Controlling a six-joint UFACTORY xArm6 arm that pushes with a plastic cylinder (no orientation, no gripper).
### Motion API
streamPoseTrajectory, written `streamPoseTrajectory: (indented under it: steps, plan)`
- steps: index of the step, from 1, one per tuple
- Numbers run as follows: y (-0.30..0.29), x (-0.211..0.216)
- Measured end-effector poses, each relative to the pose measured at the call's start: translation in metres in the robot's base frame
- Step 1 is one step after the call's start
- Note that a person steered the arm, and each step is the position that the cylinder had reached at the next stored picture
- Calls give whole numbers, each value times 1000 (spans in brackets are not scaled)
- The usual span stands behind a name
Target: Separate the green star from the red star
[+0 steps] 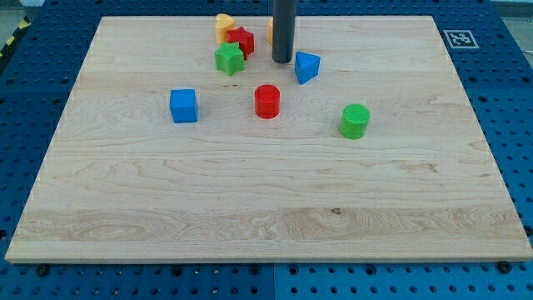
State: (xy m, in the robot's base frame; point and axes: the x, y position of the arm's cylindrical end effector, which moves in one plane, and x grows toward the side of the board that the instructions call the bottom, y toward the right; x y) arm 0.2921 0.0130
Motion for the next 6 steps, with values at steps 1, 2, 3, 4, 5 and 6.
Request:
streamPoseTrajectory:
  steps: [1, 2, 3, 4, 5, 6]
  plan:
    - [-17, -13]
    - [-33, -14]
    - [-56, -9]
    - [-60, -8]
    - [-60, -4]
    - [-60, 16]
